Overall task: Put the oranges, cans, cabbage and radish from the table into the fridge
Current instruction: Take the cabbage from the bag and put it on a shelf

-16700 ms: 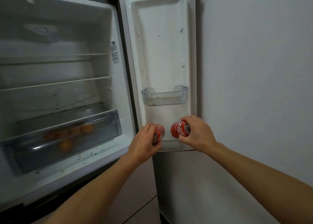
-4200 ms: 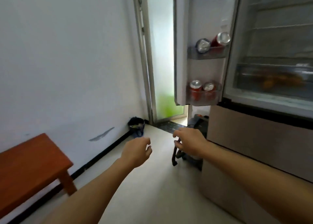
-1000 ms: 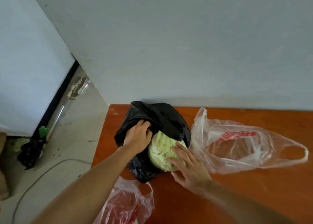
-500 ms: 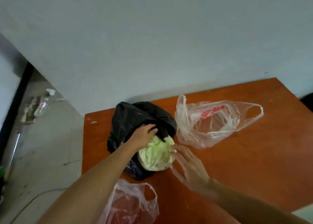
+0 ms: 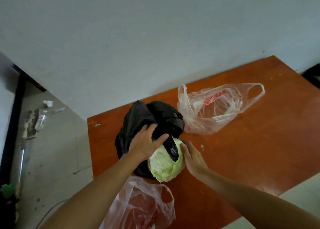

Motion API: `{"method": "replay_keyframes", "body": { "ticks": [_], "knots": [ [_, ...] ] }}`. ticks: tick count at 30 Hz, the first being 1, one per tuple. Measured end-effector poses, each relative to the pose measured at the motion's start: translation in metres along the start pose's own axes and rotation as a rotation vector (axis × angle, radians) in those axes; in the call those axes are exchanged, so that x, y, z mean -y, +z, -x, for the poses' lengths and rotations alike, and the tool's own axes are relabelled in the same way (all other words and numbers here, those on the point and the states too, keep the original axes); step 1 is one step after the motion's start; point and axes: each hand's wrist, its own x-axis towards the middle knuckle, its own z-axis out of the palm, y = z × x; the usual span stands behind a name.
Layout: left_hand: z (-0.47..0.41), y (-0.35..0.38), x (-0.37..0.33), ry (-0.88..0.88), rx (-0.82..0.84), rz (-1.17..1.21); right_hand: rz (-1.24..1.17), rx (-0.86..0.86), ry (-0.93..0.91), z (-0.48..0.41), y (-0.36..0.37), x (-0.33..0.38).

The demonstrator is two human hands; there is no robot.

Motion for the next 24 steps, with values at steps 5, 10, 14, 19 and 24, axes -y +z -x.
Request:
{"method": "replay_keyframes", "body": {
  "ticks": [5,10,14,19,24],
  "knots": [
    [-0.038,0.006,-0.028,0.178,0.190,0.003,-0.055,0.006,-0.045,0.012,0.002,-0.013],
    [-0.054,-0.005,-0.058,-0.107,-0.042,0.650,-0.121,0.018,0.099,0.001,-0.005,-0.003],
    [-0.083,-0.043,-0.065,-0.388,-0.265,1.322,-0.127,0.038,0.240,-0.020,-0.014,0.012],
    [-0.095,-0.054,-0.023,-0.247,-0.419,0.539,-0.448,0.191,0.494,-0.017,-0.020,0.028],
    [-0.069,-0.018,0.008,0.110,0.056,-0.391,-0.560,0.108,0.415,0.010,-0.023,0.015]
  ]
}}
